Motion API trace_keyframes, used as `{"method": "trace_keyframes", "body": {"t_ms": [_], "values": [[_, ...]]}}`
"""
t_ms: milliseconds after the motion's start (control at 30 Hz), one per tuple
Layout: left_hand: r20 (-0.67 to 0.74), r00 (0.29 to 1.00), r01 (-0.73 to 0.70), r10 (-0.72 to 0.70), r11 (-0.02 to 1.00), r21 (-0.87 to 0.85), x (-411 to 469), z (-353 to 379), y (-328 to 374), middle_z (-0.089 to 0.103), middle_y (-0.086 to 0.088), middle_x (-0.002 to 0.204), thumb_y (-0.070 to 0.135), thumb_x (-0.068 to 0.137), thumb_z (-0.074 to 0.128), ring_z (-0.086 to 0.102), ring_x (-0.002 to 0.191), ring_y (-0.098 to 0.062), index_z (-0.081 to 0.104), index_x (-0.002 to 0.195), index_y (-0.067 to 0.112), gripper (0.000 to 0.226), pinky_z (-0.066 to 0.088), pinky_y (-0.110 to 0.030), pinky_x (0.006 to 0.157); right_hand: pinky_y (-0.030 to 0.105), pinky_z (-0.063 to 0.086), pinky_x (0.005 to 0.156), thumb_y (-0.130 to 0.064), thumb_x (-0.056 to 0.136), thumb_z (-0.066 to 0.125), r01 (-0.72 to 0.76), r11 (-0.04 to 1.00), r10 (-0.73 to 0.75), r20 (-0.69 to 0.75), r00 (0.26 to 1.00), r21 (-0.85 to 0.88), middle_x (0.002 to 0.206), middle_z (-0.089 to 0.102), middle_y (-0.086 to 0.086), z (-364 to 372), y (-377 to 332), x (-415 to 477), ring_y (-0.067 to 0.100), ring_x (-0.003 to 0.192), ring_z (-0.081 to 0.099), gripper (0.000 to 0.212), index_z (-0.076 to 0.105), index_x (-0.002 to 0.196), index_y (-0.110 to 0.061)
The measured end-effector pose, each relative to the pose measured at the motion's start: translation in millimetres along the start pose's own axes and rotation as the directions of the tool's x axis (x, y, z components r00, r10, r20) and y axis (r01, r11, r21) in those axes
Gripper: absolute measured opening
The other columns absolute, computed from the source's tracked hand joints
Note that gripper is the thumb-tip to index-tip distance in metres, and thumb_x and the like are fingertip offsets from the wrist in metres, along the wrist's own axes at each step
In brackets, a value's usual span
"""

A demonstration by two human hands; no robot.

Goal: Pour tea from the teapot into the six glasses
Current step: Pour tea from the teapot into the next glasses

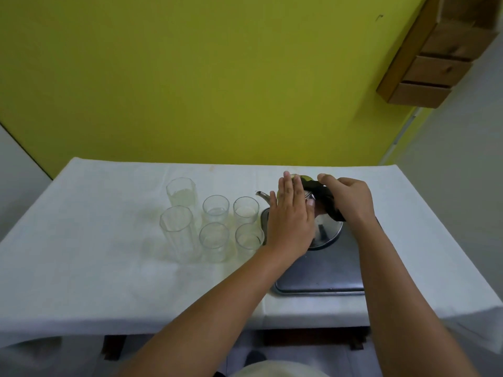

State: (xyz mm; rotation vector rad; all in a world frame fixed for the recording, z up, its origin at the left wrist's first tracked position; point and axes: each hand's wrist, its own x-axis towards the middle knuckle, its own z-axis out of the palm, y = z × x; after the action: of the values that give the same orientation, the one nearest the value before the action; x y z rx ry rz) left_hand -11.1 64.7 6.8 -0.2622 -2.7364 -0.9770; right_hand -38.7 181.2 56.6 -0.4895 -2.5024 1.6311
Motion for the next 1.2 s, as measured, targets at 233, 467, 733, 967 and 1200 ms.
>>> {"method": "trace_keyframes", "body": {"t_ms": [233,467,733,967,1200], "values": [[-0.019,0.997,0.07,-0.073,0.991,-0.115,-11.7,8.3,-1.1,-0.007,-0.011,0.158,0.05,0.082,-0.007,-0.007,0.145,-0.022,-0.001,0.147,0.009,0.077,-0.006,-0.035,0.114,0.029,0.032,0.053,-0.045,0.079,0.069,0.063,0.988,-0.063,0.004,0.998,-0.141,0.048,0.039,0.0,4.3,1.0,1.0,0.02,0.051,0.038,0.047,0.048,0.055,-0.011],[-0.041,0.993,0.108,-0.115,0.984,-0.144,-13.1,14.5,-8.0,-0.008,-0.011,0.158,0.04,0.097,0.01,-0.007,0.145,-0.022,-0.001,0.147,0.009,0.06,-0.005,-0.035,0.114,0.031,0.031,0.054,-0.047,0.079,0.068,0.114,0.965,-0.111,0.025,0.993,-0.238,0.05,0.038,0.003,11.1,-2.4,4.6,0.021,0.052,0.037,0.049,0.047,0.055,-0.01],[-0.049,0.992,0.105,-0.116,0.978,-0.178,-12.3,14.4,-12.8,-0.007,-0.011,0.158,0.049,0.09,0.001,-0.006,0.145,-0.021,0.0,0.147,0.01,0.069,-0.002,-0.038,0.115,0.031,0.033,0.055,-0.049,0.079,0.067,0.158,0.939,-0.152,0.042,0.987,-0.304,0.05,0.043,0.005,14.3,-6.7,7.4,0.021,0.052,0.041,0.049,0.054,0.059,-0.007],[-0.05,0.993,0.094,-0.105,0.978,-0.186,-11.3,15.5,-13.5,-0.007,-0.011,0.158,0.05,0.087,-0.005,-0.005,0.145,-0.022,-0.001,0.147,0.01,0.073,-0.002,-0.039,0.116,0.031,0.032,0.053,-0.048,0.08,0.068,0.155,0.938,-0.151,0.038,0.988,-0.309,0.048,0.041,0.003,13.7,-8.9,9.1,0.021,0.05,0.039,0.05,0.047,0.055,-0.01],[-0.032,0.996,0.082,-0.088,0.984,-0.156,-11.0,18.4,-14.6,-0.008,-0.01,0.158,0.043,0.092,0.003,-0.006,0.145,-0.021,-0.003,0.147,0.011,0.065,-0.001,-0.04,0.116,0.031,0.033,0.056,-0.048,0.078,0.067,0.127,0.958,-0.119,0.047,0.992,-0.258,0.051,0.04,0.004,11.7,-2.3,10.9,0.022,0.053,0.039,0.048,0.049,0.058,-0.009]]}}
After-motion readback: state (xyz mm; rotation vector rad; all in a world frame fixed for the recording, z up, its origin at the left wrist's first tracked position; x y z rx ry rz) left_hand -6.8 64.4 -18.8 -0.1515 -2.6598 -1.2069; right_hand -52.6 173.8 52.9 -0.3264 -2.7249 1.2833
